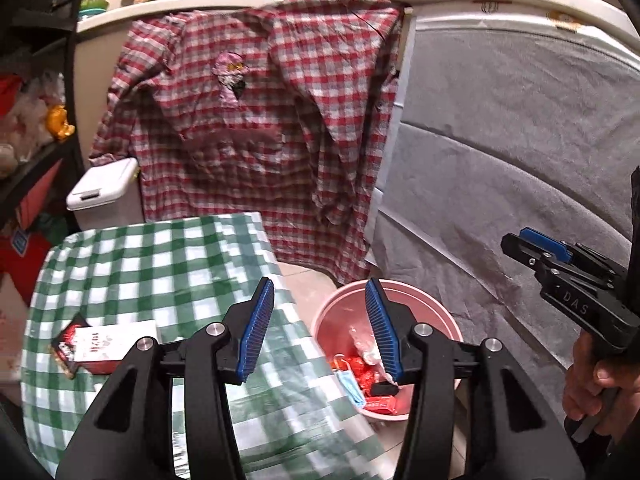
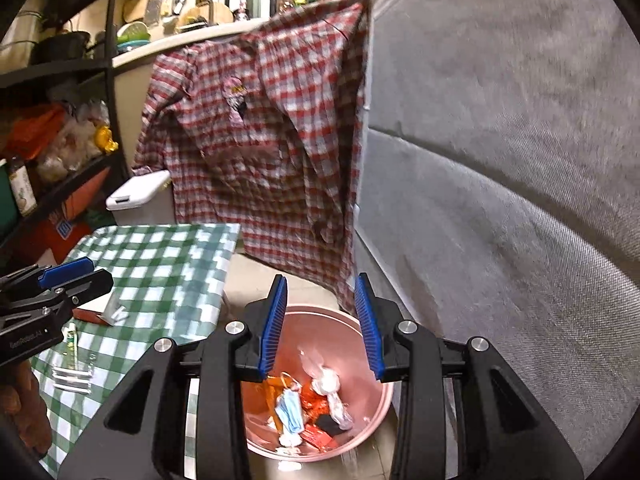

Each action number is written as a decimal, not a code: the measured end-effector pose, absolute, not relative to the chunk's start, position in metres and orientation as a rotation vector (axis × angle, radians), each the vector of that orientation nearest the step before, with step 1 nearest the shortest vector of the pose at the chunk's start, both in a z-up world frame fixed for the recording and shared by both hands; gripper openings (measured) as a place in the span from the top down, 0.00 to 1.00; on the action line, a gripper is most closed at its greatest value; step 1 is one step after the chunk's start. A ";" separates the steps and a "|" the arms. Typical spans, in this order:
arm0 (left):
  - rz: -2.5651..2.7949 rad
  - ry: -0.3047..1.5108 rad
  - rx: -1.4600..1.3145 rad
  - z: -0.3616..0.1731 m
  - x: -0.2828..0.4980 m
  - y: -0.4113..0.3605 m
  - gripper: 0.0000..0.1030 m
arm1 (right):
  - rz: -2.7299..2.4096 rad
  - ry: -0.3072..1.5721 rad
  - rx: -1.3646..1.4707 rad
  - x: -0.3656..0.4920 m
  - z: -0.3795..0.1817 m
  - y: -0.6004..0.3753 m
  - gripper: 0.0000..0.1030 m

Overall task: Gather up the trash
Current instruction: 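Move both tools back over the table toward the remaining trash, then grasp the black snack packet with the left tool while the right tool grasps the clear straws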

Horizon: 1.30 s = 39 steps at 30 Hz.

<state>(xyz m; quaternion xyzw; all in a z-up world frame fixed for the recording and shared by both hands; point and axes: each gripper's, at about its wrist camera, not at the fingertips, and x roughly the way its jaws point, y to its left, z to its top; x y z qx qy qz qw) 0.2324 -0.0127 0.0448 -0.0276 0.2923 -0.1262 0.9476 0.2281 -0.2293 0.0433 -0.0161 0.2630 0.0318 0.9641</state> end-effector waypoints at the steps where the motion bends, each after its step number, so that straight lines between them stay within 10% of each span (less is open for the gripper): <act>1: -0.249 0.589 -0.060 0.047 0.231 -0.007 0.54 | 0.076 0.526 -0.032 0.226 0.045 -0.225 0.65; 17: -0.030 0.481 -0.148 0.089 0.191 0.147 0.61 | 0.313 0.478 -0.104 0.204 0.043 -0.136 0.85; 39: 0.163 0.473 -0.188 0.084 0.158 0.271 0.61 | 0.845 0.593 -0.351 0.182 -0.039 0.027 0.71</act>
